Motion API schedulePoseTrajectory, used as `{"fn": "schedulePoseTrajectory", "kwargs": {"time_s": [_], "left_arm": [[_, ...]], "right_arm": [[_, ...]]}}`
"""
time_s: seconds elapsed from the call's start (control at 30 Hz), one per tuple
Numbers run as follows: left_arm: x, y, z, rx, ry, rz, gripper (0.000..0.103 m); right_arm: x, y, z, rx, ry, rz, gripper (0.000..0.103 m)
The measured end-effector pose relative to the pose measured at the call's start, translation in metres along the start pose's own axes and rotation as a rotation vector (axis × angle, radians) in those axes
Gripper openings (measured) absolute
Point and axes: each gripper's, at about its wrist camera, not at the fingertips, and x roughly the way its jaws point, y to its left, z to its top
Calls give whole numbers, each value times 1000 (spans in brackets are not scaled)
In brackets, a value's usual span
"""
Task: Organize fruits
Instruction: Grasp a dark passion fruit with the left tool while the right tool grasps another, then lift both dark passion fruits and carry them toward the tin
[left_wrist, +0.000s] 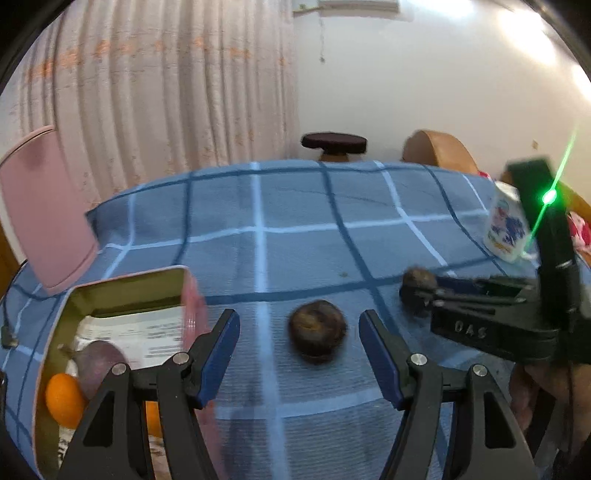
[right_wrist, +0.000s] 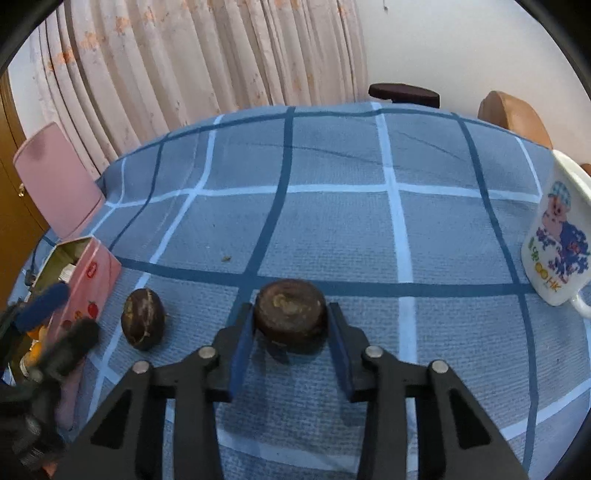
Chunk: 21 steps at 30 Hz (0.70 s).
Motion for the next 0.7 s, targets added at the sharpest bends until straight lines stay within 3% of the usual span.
{"fn": "schedulePoseTrajectory", "kwargs": {"time_s": [0.13, 0.3, 0.33, 0.37, 0.4, 0.53, 0.7], "left_arm": [[20, -6, 4, 11, 56, -5, 69], [44, -14, 7, 38, 142, 20, 68], [49, -16, 7, 47, 162, 33, 65], [52, -16, 7, 42, 175, 24, 51], [53, -15, 6, 35, 182, 22, 46], [45, -14, 4, 27, 157, -3, 46], [22, -6, 1, -13, 70, -53, 46]], "right_arm": [[-21, -7, -5, 33, -100, -19, 41], [-30, -4, -6, 24, -141, -24, 41], [-31, -1, -6, 13, -148, -27, 41], [-32, 1, -6, 2, -156, -28, 41], [-36, 5, -7, -15, -172, -31, 41], [-46, 15, -10, -58, -224, -48, 41], [-56, 26, -14, -112, -287, -57, 41]]}}
